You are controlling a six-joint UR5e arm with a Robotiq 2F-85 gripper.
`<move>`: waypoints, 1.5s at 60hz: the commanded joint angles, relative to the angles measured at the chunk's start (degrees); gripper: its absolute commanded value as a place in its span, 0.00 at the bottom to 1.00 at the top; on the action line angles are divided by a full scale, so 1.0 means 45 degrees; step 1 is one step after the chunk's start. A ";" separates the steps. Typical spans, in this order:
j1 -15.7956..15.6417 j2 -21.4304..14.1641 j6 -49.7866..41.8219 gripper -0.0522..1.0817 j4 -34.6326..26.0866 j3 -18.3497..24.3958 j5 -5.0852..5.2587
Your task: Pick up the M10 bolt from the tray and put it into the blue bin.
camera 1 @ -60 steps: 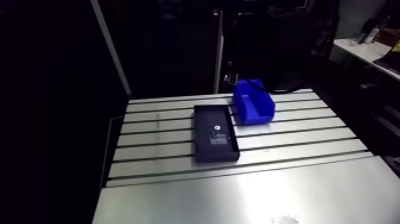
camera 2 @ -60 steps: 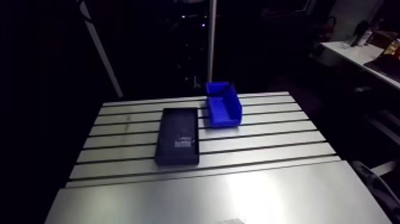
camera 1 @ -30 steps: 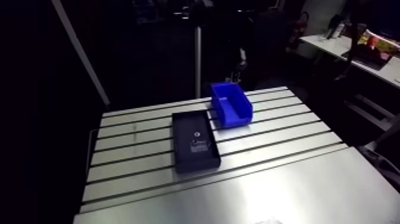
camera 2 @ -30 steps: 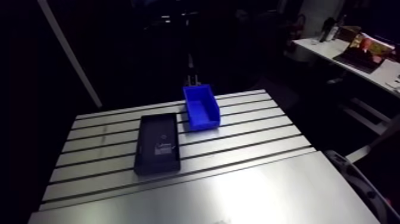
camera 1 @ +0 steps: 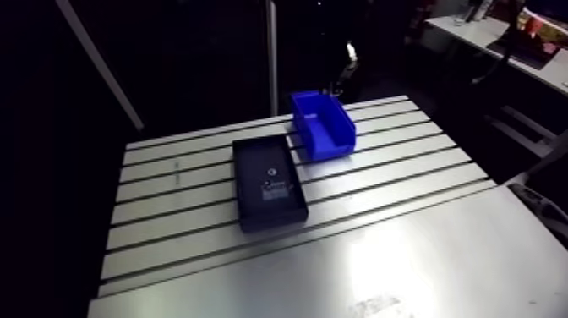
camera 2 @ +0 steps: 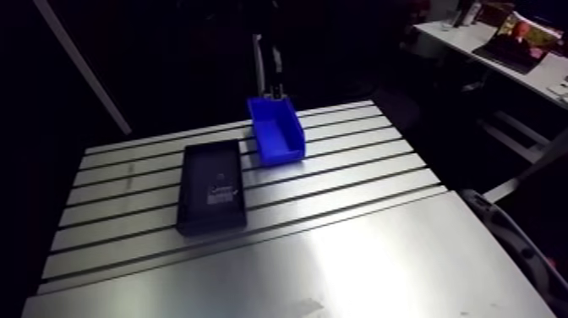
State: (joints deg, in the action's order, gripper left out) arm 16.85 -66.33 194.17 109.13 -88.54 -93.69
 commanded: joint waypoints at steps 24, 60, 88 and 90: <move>-0.0070 0.1578 0.0053 0.95 0.0603 0.0621 -0.0088; -0.0127 0.2402 -0.0104 0.95 0.1069 0.0429 -0.0147; -0.0228 0.2897 -0.0126 0.94 0.1385 0.0408 -0.0186; -0.0228 0.2897 -0.0126 0.94 0.1385 0.0392 -0.0186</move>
State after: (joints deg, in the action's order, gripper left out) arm 15.97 -53.99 193.61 114.95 -86.73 -94.49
